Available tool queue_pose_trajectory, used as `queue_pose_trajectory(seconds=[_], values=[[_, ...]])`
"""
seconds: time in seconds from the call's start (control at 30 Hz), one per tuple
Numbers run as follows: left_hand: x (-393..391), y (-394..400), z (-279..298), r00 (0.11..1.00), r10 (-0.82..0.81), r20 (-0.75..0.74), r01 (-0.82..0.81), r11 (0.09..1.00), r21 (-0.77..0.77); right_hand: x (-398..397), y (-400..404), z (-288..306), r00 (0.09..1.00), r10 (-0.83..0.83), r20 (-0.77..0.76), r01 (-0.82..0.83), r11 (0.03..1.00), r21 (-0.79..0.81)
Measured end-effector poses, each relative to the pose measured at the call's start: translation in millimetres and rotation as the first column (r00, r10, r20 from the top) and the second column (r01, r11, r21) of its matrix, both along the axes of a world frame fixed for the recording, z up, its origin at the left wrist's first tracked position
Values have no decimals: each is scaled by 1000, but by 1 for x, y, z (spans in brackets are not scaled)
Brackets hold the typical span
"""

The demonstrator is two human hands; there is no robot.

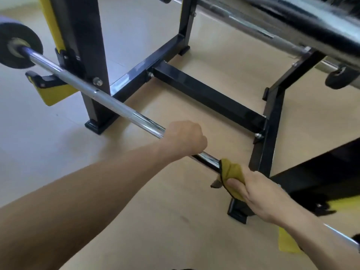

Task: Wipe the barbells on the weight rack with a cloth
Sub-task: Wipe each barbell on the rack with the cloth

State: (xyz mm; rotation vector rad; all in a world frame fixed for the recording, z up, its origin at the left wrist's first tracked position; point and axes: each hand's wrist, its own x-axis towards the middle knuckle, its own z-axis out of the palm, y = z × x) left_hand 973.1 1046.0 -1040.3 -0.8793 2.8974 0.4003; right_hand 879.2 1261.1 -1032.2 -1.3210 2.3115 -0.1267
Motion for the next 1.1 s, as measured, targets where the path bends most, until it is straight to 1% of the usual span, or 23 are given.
queue_pose_trajectory(seconds=[0.03, 0.13, 0.17, 0.23, 0.27, 0.3, 0.37, 0.43, 0.47, 0.53, 0.57, 0.63, 0.7, 0.77, 0.8, 0.9, 0.97, 1.03, 1.1], values=[[2, 0, -2, 999, -12, 45, 14, 999, -39, -2, 18, 5, 997, -29, -71, 31, 999, 33], [6, 4, -6, 996, -64, 68, 71, 991, -109, 1, 56, 6, 946, -74, -314, 148, 964, 220], [6, 6, -6, 993, -86, 78, 96, 986, -137, 2, 61, 3, 919, -91, -385, 192, 954, 232], [6, 6, -7, 988, -119, 98, 136, 972, -191, 11, 51, -3, 869, -107, -483, 203, 967, 151], [6, 5, -10, 987, -118, 105, 137, 971, -197, 17, 33, -6, 869, -129, -477, 190, 979, 81], [5, 5, -10, 987, -119, 104, 137, 972, -188, 25, 10, -11, 888, -151, -434, 170, 985, 5], [9, 5, -9, 984, -151, 97, 168, 965, -200, 43, -38, -18, 925, -137, -355, 112, 990, -91], [17, 5, -6, 981, -181, 73, 192, 957, -216, 52, -53, -23, 914, -107, -391, 19, 974, -224], [21, 3, -7, 971, -236, 40, 238, 937, -257, 49, -40, -24, 902, -96, -422, -11, 970, -244], [31, 0, -16, 938, -340, -63, 301, 893, -334, 30, 17, -28, 882, -103, -459, 16, 982, -189], [37, 0, -20, 923, -361, -133, 297, 889, -349, 20, 50, -29, 861, -133, -491, 75, 988, -135], [47, 3, -32, 902, -341, -267, 237, 905, -353, 8, 94, -24, 824, -198, -530, 205, 978, -47], [54, 10, -45, 896, -277, -348, 161, 932, -326, 9, 97, -25, 783, -217, -583, 261, 965, -9], [57, 19, -53, 885, -239, -400, 115, 944, -309, 22, 68, -27, 737, -240, -632, 267, 962, -54], [57, 21, -54, 881, -226, -416, 99, 947, -305, 30, 45, -28, 745, -248, -620, 250, 964, -85], [58, 21, -55, 856, -253, -451, 95, 934, -343, 50, -8, -35, 807, -193, -558, 110, 978, -178], [61, 16, -57, 842, -304, -445, 130, 916, -379, 46, -6, -32, 837, -143, -528, 58, 983, -174], [63, 11, -59, 832, -335, -442, 157, 907, -392, 31, 35, -23, 852, -89, -516, 66, 996, -62], [61, 10, -60, 824, -324, -465, 147, 915, -376, 10, 80, -9, 838, -54, -542, 120, 989, 88]])
